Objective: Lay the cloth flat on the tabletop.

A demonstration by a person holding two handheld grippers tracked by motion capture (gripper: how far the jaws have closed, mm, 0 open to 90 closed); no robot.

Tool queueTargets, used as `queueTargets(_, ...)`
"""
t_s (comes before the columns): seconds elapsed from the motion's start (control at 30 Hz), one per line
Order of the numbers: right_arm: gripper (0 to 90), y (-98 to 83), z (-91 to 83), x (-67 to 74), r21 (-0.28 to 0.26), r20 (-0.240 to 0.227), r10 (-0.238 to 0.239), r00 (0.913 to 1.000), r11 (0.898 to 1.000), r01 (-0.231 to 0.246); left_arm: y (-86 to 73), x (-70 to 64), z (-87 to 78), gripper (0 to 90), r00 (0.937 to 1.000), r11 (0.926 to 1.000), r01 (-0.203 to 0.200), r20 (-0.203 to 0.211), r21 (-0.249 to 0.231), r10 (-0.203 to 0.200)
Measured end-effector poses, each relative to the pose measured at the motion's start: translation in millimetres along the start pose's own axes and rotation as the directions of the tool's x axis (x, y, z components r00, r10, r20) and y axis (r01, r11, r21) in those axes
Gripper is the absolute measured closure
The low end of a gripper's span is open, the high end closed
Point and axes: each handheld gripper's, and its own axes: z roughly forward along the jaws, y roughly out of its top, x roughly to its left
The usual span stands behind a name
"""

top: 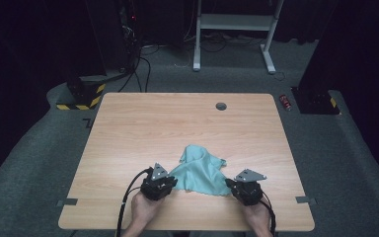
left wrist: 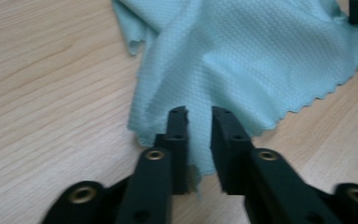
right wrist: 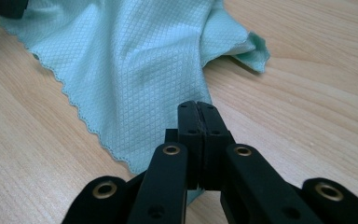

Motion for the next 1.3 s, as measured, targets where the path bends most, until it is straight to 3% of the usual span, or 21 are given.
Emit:
queueTargets(0.17, 77.7, -0.2, -2.7, -4.0, 0.008, 0.001, 0.019, 0.9998, 1.000, -0.019, 4.0, -7.0, 8.3, 60.1, 0.9999, 0.9998, -0.011, -0.011, 0.016, 0.011)
queueTargets(0.33, 70.2, -4.1, 0.8, -2.7, 0.051, 0.004, 0.012, 0.9999, 0.999, -0.012, 2.3, -6.1, 15.1, 62.3, 0.9991, 0.9988, -0.015, -0.039, 0.047, 0.017)
queueTargets(0.4, 70.5, -4.8, 2.7, -3.5, 0.060, 0.004, 0.008, 1.0000, 0.998, -0.008, 2.8, -5.5, 14.9, 64.6, 0.9990, 0.9986, -0.017, -0.039, 0.051, 0.019)
queueTargets(0.53, 86.4, -5.2, 8.5, -5.5, 0.093, -0.006, 0.007, 1.0000, 0.996, -0.006, 3.2, -6.7, 14.5, 66.2, 0.9969, 0.9964, -0.051, -0.056, 0.068, 0.054)
queueTargets(0.6, 89.4, -4.8, 8.2, -4.5, 0.099, -0.003, -0.014, 0.9999, 0.995, 0.014, 2.9, -7.1, 13.4, 67.5, 0.9959, 0.9947, -0.063, -0.059, 0.081, 0.068)
queueTargets(0.77, 89.7, -9.8, 0.1, -5.9, 0.107, -0.001, -0.018, 0.9998, 0.994, 0.018, -2.0, -3.6, 6.2, 69.5, 0.9962, 0.9934, -0.069, -0.046, 0.092, 0.073)
queueTargets(0.83, 89.4, -11.6, -4.9, -7.9, 0.100, -0.006, -0.005, 1.0000, 0.995, 0.005, -3.5, -0.8, 1.1, 69.7, 0.9982, 0.9931, -0.044, -0.037, 0.109, 0.048)
queueTargets(0.9, 87.5, -9.9, -10.0, -9.1, 0.081, -0.010, -0.006, 0.9999, 0.997, 0.007, -1.8, 0.0, -3.1, 68.0, 0.9997, 0.9962, -0.023, -0.010, 0.084, 0.024)
queueTargets(1.03, 78.0, -0.9, -13.2, -9.4, 0.045, -0.009, -0.003, 1.0000, 0.999, 0.004, 9.7, 0.5, -6.9, 61.2, 0.9991, 0.9985, -0.032, -0.028, 0.045, 0.033)
queueTargets(1.1, 69.4, 11.1, -6.3, -5.6, 0.041, -0.003, -0.013, 0.9999, 0.999, 0.013, 19.4, 1.5, -4.5, 58.4, 0.9985, 0.9988, -0.034, -0.042, 0.035, 0.035)
queueTargets(1.17, 68.7, 14.5, -2.1, -4.3, 0.047, -0.007, -0.016, 0.9998, 0.999, 0.016, 26.9, 4.0, 3.2, 57.9, 0.9970, 0.9978, -0.046, -0.060, 0.048, 0.049)
queueTargets(1.27, 72.7, 20.7, 13.5, -3.3, 0.071, -0.024, -0.015, 0.9996, 0.997, 0.017, 31.4, 7.5, 16.0, 61.7, 0.9967, 0.9962, -0.044, -0.065, 0.075, 0.049)
queueTargets(1.3, 78.8, 21.5, 17.5, -3.0, 0.085, -0.028, -0.013, 0.9995, 0.996, 0.015, 31.4, 8.5, 19.3, 61.7, 0.9964, 0.9954, -0.050, -0.065, 0.082, 0.055)
